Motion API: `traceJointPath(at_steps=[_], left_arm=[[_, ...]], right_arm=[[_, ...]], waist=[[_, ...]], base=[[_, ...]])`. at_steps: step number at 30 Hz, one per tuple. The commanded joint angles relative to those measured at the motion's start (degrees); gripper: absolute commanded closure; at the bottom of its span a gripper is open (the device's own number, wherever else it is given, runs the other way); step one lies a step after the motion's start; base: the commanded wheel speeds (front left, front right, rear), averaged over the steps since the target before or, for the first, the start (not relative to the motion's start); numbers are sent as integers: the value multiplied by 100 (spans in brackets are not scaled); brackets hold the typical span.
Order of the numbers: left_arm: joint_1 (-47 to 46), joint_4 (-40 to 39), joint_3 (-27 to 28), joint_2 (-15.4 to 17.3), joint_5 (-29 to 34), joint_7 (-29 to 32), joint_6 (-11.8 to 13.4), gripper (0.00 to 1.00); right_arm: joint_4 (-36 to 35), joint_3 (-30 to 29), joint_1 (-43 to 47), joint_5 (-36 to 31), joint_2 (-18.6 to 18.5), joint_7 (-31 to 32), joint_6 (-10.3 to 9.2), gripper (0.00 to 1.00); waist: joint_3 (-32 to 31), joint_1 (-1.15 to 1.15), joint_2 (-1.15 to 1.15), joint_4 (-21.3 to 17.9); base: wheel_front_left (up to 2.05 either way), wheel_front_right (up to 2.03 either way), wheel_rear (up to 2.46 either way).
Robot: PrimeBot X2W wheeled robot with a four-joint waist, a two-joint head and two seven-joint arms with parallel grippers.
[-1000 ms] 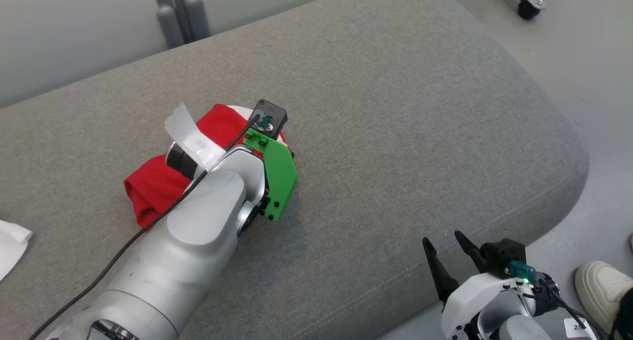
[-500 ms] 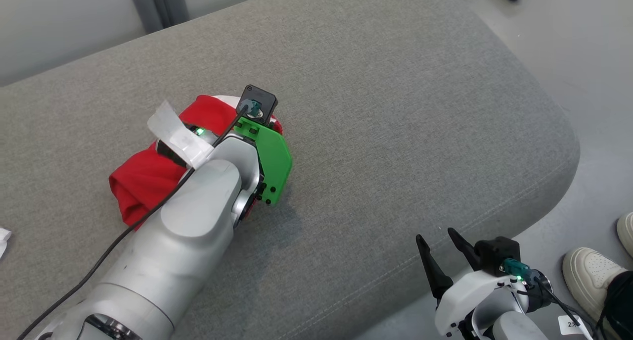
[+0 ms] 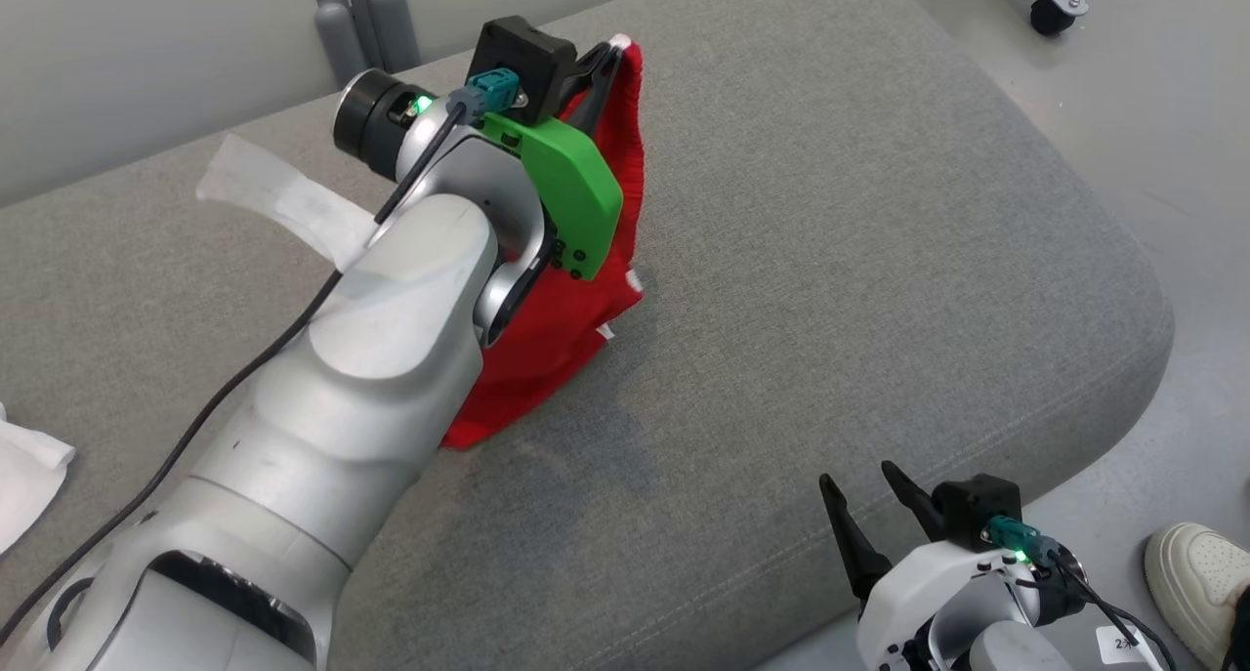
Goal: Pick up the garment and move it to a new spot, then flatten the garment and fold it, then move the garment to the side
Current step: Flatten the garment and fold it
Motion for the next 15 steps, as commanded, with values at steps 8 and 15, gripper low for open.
traceJointPath(at_steps=[8, 15], left_arm=[[-585, -441, 92, -69, -219, -475, -169, 100], [-358, -824, 100, -84, -942, -454, -36, 100]], right_arm=[[91, 34, 90, 43, -4, 0, -2, 0], [49, -39, 88, 78, -6, -40, -2, 0]], waist=[[-270, 0, 0, 71], [-158, 0, 0, 319]], base=[[0, 0, 0], [0, 0, 0]])
